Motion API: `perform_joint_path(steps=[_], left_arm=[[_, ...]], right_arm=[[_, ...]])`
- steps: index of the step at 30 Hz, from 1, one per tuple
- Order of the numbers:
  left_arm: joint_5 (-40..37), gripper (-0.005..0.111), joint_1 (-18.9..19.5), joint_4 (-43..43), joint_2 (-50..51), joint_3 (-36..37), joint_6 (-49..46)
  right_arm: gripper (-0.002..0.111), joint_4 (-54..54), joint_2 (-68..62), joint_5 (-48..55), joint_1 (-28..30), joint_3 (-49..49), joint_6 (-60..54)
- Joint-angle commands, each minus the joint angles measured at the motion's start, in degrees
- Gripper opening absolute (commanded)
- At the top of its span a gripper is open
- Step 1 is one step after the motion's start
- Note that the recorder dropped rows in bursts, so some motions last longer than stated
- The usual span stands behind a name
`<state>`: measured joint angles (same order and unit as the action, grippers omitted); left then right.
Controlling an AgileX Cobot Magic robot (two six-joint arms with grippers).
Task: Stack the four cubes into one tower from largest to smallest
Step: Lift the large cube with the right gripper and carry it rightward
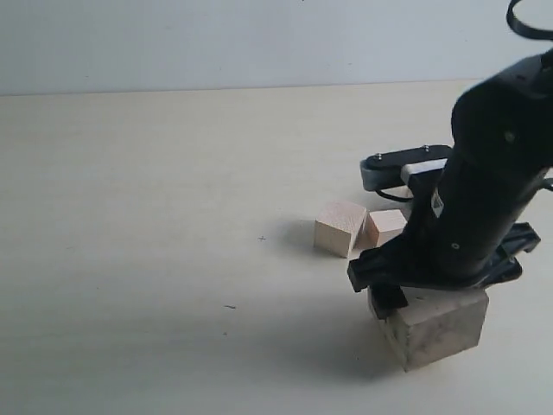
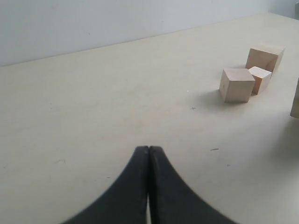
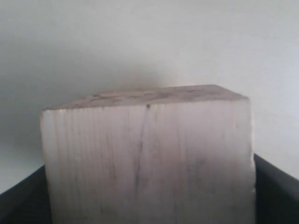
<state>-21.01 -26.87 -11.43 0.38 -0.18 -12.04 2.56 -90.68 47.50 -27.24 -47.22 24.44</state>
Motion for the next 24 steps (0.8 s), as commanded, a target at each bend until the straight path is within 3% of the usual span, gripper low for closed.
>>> perform_joint_path(steps=[1,16,18,22,24], left_arm=[[0.35,0.0,0.32,0.15,-0.38,0.18,-0.02],[0.35,0.0,0.32,0.15,-0.38,0.18,-0.02],[0.35,0.0,0.32,0.15,-0.38,0.18,-0.02],[0.35,0.0,0.32,0.15,-0.38,0.18,-0.02],[0.35,0.0,0.32,0.15,-0.38,0.18,-0.02]], right_arm=[[0.0,3.03,0.97,-5.94,-0.03,2.73,9.5],[0.001,1.65,-1.26,-9.77,-0.03,2.84,8.02],[0.012,-0.78,-2.16,-10.13,-0.03,2.84,6.44],[0.056,-4.64,-3.26,-10.79,-0.03,2.84,2.71],[0.068,-4.41,-3.26,-10.79,-0.03,2.84,2.71]])
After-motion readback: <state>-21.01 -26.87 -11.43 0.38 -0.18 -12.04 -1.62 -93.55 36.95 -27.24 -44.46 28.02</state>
